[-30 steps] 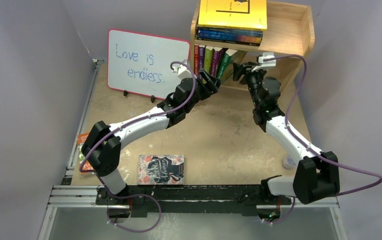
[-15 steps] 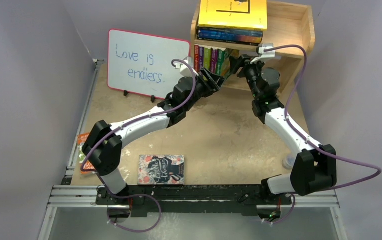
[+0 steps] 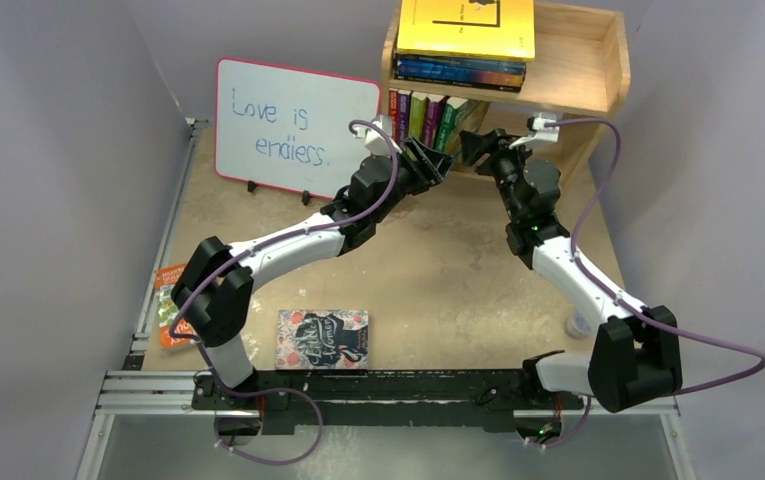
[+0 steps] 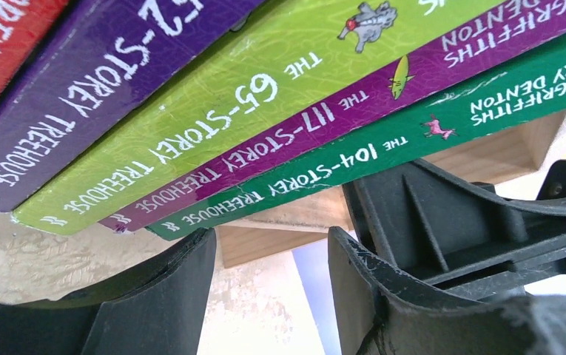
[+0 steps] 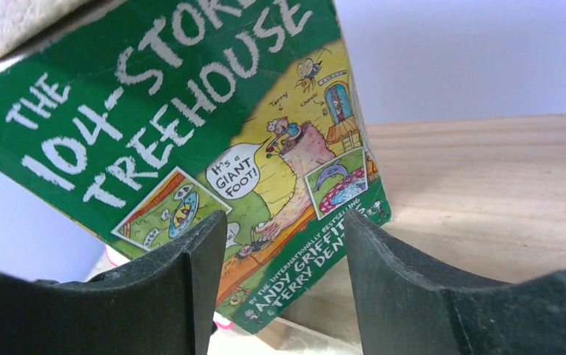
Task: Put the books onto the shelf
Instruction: Adjust the book on the shelf.
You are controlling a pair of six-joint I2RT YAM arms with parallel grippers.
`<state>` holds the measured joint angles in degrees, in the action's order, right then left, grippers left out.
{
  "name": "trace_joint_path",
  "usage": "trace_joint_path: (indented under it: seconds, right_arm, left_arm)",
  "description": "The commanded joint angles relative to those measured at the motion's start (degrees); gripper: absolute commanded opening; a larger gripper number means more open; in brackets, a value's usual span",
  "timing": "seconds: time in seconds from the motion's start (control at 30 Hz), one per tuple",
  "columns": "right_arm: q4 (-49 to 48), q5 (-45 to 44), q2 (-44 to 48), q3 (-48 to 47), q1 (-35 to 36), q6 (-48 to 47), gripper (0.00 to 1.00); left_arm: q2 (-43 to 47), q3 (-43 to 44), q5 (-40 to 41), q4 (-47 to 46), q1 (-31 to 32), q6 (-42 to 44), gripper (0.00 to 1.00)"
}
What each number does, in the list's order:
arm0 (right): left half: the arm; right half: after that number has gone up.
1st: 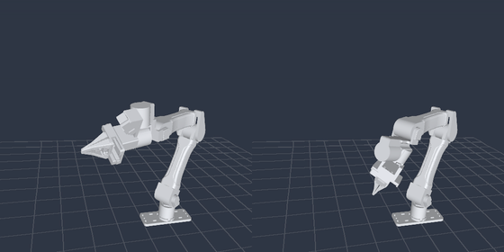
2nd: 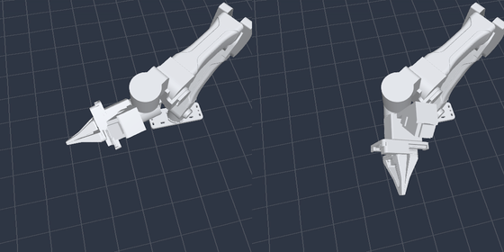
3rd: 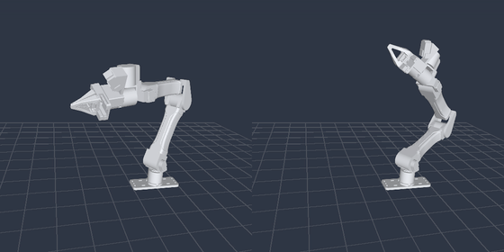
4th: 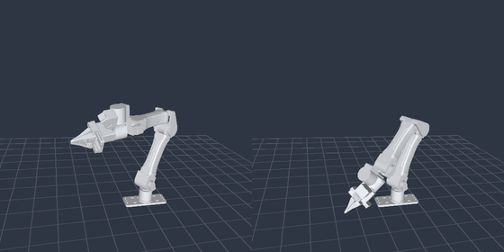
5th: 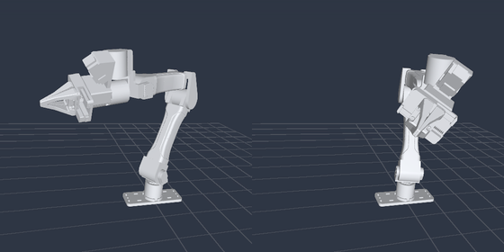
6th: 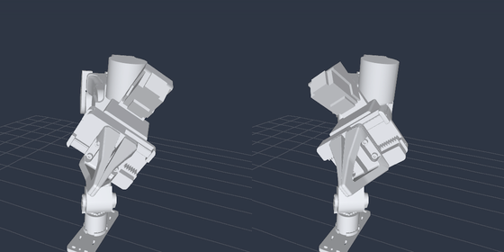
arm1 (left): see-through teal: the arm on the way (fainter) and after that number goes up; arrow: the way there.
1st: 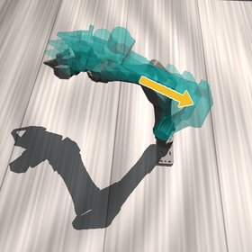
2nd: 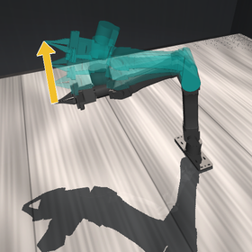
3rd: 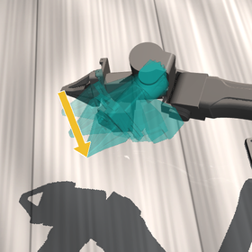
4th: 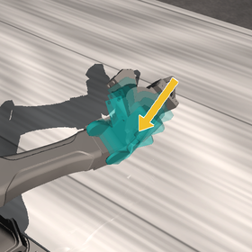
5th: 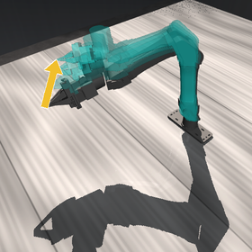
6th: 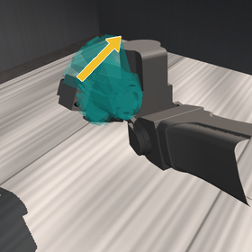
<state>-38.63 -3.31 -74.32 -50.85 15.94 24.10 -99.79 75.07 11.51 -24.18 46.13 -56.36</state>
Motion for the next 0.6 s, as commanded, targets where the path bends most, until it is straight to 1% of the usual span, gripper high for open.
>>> trace_joint_path:
  seconds: [0.0,0.4,0.57]
  right_arm:
    - [-5.5,-5.4,1.7,0.8,0.2,8.3,0.60]
    - [-7.5,-6.4,-5.5,-2.0,0.1,27.6,0.53]
    - [-8.9,-5.0,-8.2,-4.0,0.2,31.3,0.51]
  left_arm:
    - [0.2,1.7,0.5,-1.0,-0.3,1.6,0.56]
    - [0.9,1.5,0.7,0.5,-1.4,1.7,0.56]
    - [1.4,1.0,0.3,1.0,-2.0,1.7,0.56]
